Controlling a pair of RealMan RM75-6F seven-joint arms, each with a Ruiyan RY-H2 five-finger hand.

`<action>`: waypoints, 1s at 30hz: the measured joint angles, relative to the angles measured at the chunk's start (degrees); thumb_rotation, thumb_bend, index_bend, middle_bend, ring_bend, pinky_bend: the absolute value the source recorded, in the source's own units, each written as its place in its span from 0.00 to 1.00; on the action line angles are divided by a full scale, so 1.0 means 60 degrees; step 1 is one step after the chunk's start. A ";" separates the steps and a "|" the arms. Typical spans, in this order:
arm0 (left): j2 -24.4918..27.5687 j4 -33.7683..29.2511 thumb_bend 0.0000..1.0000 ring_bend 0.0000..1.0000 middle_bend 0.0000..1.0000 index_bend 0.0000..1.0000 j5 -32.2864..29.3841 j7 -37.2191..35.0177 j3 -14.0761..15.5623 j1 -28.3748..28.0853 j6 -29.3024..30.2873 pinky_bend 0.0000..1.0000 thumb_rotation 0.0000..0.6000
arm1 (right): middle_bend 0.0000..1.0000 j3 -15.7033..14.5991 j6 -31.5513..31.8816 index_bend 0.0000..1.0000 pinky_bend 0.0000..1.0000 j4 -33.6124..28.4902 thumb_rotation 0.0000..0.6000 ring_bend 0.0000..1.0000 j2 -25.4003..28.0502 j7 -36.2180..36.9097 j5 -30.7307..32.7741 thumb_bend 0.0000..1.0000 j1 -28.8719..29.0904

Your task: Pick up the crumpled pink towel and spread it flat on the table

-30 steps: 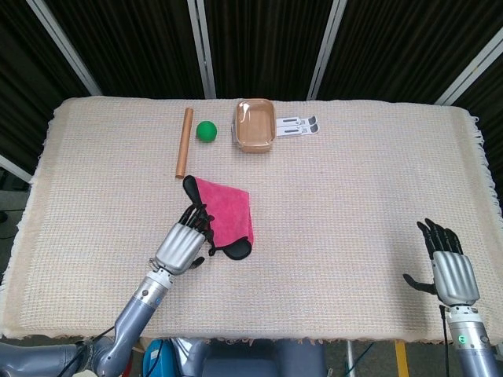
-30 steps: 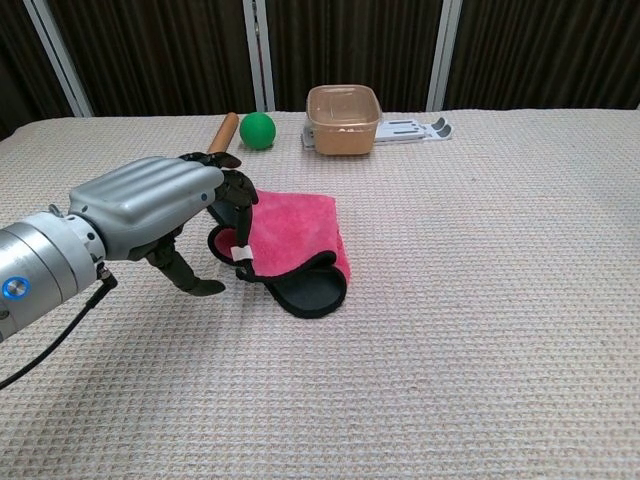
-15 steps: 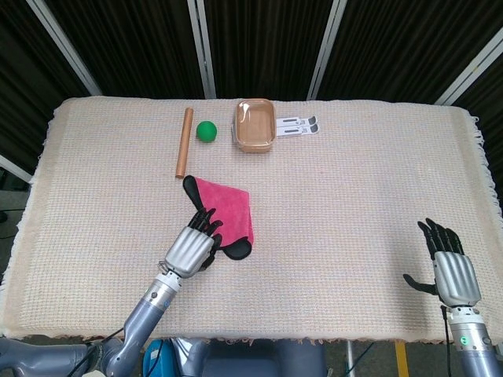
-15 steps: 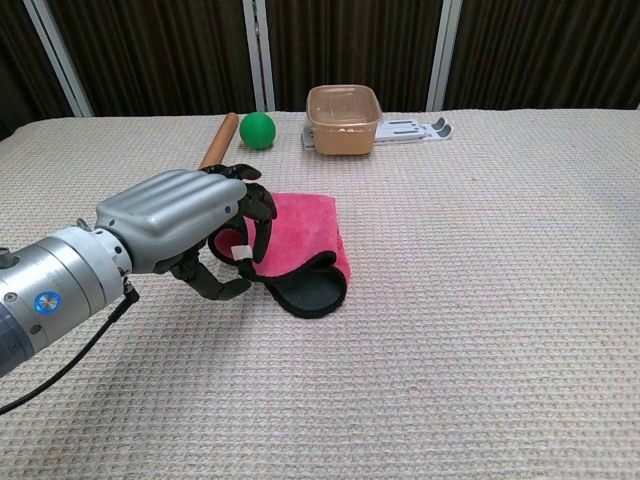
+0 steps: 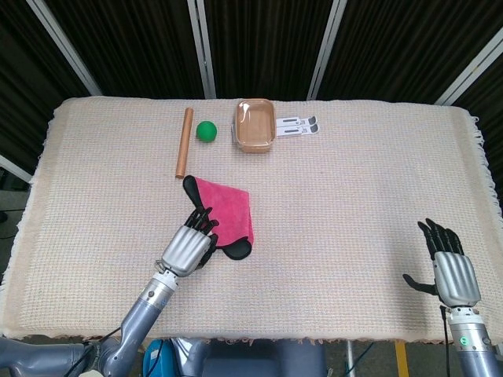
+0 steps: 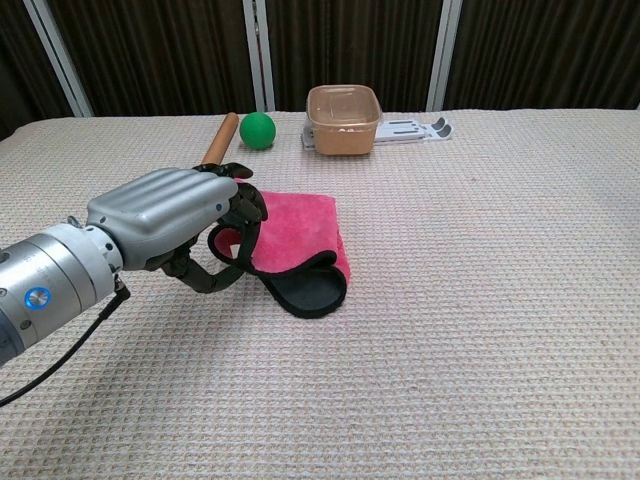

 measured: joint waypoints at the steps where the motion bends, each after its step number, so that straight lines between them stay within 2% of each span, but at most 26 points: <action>1: 0.0013 -0.0015 0.51 0.00 0.24 0.60 -0.0019 -0.0024 -0.0006 -0.0002 -0.0001 0.07 1.00 | 0.00 0.0000 -0.0011 0.00 0.00 -0.0001 1.00 0.00 0.0002 0.0000 0.0012 0.17 0.0002; 8: 0.0157 -0.0198 0.51 0.00 0.24 0.61 -0.0187 -0.0012 -0.0301 -0.0197 -0.0096 0.07 1.00 | 0.00 0.0005 -0.0114 0.00 0.00 0.0023 1.00 0.00 -0.0013 -0.0022 0.0098 0.17 0.0032; 12: 0.0278 -0.0442 0.51 0.00 0.24 0.61 -0.0455 0.0088 -0.0849 -0.0533 -0.0294 0.07 1.00 | 0.00 0.0053 -0.0263 0.00 0.00 0.0042 1.00 0.00 -0.0038 -0.0011 0.0231 0.17 0.0098; 15: 0.0392 -0.0668 0.51 0.00 0.24 0.60 -0.0983 0.0284 -0.1584 -0.1020 -0.0577 0.07 1.00 | 0.00 0.0135 -0.0442 0.00 0.00 0.0038 1.00 0.00 -0.0042 0.0061 0.0405 0.17 0.0181; 18: 0.0477 -0.0813 0.51 0.02 0.25 0.60 -0.1765 0.0563 -0.2543 -0.1746 -0.0872 0.08 1.00 | 0.00 0.0251 -0.0708 0.00 0.00 0.0015 1.00 0.00 -0.0031 0.0192 0.0608 0.17 0.0315; 22: 0.0506 -0.0727 0.51 0.02 0.25 0.61 -0.2939 0.1004 -0.3889 -0.3118 -0.1200 0.09 1.00 | 0.00 0.0482 -0.1155 0.00 0.00 -0.0062 1.00 0.00 -0.0011 0.0222 0.0926 0.17 0.0635; 27: 0.0378 0.0135 0.51 0.02 0.25 0.61 -0.4207 0.1436 -0.5101 -0.4974 -0.1527 0.09 1.00 | 0.00 0.0897 -0.1726 0.00 0.00 -0.0348 1.00 0.00 0.0066 0.0138 0.1351 0.17 0.1155; 28: 0.0318 0.0533 0.51 0.02 0.26 0.61 -0.4665 0.1554 -0.5381 -0.5598 -0.1606 0.09 1.00 | 0.00 0.0980 -0.1847 0.00 0.00 -0.0432 1.00 0.00 0.0091 0.0136 0.1449 0.17 0.1256; 30: 0.0251 0.0959 0.51 0.02 0.26 0.61 -0.5059 0.1660 -0.5631 -0.6216 -0.1679 0.09 1.00 | 0.00 0.1180 -0.2140 0.00 0.00 -0.0653 1.00 0.00 0.0152 0.0144 0.1650 0.17 0.1532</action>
